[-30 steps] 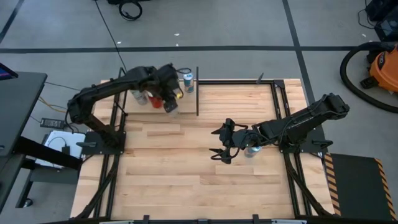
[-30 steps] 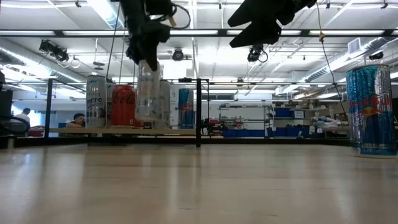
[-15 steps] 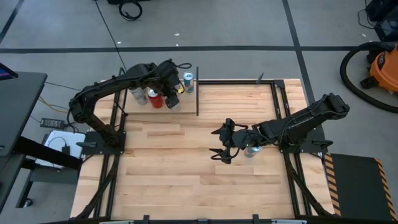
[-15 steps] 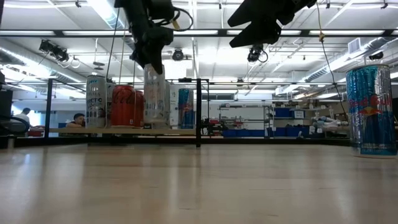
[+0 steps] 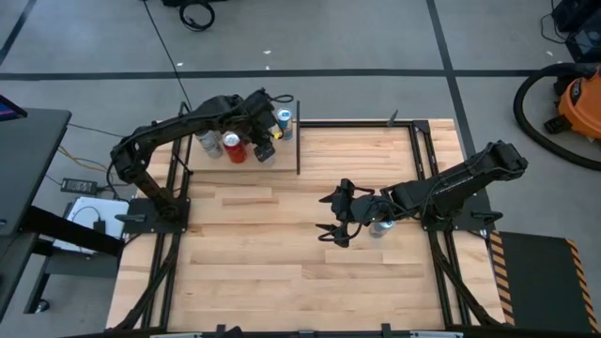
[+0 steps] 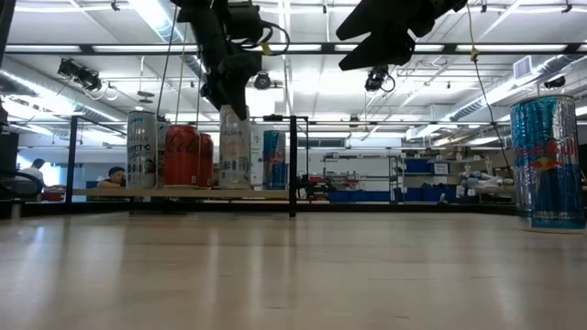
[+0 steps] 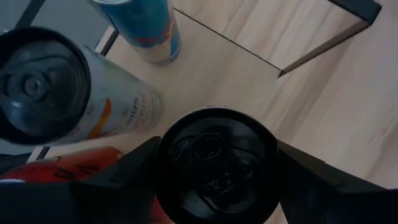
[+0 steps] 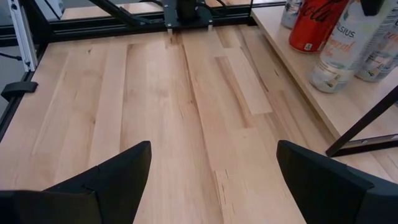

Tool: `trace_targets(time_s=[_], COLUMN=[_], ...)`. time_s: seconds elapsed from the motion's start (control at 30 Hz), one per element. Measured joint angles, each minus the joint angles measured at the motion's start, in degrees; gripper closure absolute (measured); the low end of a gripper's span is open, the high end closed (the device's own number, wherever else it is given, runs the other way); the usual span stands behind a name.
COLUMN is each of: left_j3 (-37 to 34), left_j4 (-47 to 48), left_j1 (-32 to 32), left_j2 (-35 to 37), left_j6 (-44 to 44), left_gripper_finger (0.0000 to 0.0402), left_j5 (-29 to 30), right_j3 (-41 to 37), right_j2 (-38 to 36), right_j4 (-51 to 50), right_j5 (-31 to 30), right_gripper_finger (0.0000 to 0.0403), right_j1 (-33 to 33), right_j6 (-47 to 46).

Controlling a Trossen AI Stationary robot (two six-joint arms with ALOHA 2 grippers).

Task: Place canned beverage on shelf
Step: Put the white-yellow soda can on the shelf aligned with the other white-yellow soda can

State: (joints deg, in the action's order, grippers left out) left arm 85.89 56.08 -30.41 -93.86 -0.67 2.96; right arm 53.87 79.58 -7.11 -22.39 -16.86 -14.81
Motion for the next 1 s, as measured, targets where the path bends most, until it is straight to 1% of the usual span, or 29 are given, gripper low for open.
trace_targets(time_s=[0.33,0.7,1.0], left_j3=[0.0,0.0,0.0], left_j4=[2.3,1.7,1.2], left_j1=[-0.8,-0.9,-0.9], left_j2=[0.0,0.0,0.1], left_j6=[-0.1,-0.7,-1.5], left_gripper_finger=[0.0134,0.0099,0.0095], left_j5=[0.0,0.0,0.0], right_j3=[0.0,0.0,0.0], right_j2=[0.0,0.0,0.0], right_j4=[-0.1,-0.1,-0.1], right_j5=[0.0,0.0,0.0], right_gripper_finger=[0.0046,0.0046,0.0046], right_j1=[0.0,0.0,0.0], right_j6=[0.0,0.0,0.0])
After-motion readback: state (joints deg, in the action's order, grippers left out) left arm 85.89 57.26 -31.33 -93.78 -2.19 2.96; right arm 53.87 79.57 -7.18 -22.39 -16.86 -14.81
